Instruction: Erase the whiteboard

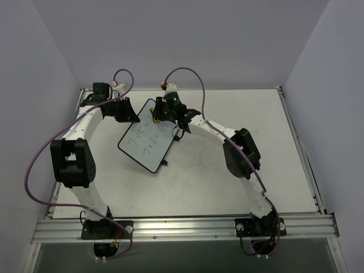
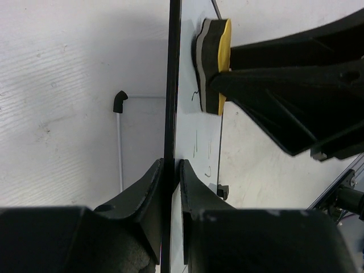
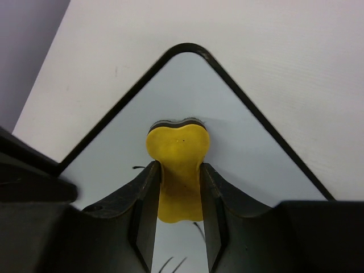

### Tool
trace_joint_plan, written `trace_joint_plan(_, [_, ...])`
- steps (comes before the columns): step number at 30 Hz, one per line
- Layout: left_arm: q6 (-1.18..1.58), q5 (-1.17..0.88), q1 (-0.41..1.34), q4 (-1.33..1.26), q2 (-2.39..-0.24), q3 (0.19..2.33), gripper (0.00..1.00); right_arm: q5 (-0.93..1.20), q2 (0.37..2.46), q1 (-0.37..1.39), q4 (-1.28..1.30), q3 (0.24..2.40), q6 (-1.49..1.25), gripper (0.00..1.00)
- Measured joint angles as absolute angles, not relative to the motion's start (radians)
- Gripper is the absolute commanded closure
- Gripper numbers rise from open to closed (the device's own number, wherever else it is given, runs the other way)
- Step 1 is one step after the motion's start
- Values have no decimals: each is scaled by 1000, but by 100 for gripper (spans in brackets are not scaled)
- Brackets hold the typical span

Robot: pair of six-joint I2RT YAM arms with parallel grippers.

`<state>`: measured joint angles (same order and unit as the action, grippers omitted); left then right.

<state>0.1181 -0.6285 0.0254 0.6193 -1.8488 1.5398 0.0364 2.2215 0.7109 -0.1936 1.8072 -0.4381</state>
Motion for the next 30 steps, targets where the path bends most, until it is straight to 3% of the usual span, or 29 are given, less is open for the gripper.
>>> trace_joint_plan(13, [114,-594,33,619,-1846,1540,98,55,2222,803,-193,1850,-431,87])
trace_joint_plan(30, [107,-573,59,603,-1834,1540,98,78,2239,641,-116,1839,-469,87])
